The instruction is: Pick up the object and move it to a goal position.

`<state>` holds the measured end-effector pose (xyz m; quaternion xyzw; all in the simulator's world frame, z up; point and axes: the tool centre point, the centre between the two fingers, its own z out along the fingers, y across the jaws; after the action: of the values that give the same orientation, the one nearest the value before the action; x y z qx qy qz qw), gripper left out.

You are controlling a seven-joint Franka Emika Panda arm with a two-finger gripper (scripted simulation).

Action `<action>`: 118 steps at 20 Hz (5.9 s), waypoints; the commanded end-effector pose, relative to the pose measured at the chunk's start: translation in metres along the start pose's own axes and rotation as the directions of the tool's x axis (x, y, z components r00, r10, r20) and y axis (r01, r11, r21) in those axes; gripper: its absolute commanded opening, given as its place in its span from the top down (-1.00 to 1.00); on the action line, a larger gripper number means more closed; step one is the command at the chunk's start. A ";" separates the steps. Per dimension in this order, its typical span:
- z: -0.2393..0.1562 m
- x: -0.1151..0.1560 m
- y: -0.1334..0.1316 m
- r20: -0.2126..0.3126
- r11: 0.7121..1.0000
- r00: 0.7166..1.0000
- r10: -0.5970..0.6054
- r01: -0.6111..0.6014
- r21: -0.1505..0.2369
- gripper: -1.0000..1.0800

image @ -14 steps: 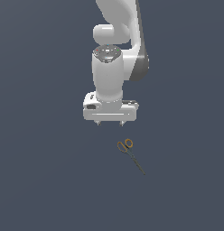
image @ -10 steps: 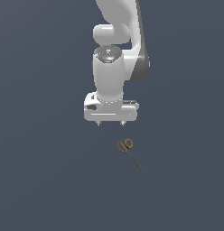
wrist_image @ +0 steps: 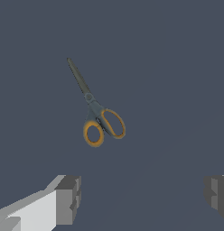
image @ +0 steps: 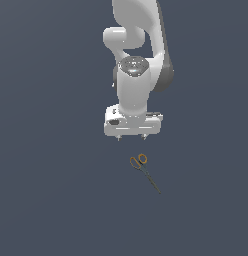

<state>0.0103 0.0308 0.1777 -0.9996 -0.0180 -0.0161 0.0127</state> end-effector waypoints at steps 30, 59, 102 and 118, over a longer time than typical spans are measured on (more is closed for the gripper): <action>0.112 0.079 -0.051 0.035 0.969 0.969 -0.245 0.246 -0.015 -0.92; 0.174 0.083 -0.055 0.038 0.964 0.963 -0.266 0.267 -0.015 1.00; -0.021 -0.006 -0.057 0.038 0.963 0.963 -0.267 0.268 -0.016 1.00; -0.180 -0.073 -0.059 0.038 0.963 0.963 -0.267 0.268 -0.016 1.00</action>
<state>-0.0641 0.0826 0.3424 -0.9882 -0.1529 -0.0003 -0.0002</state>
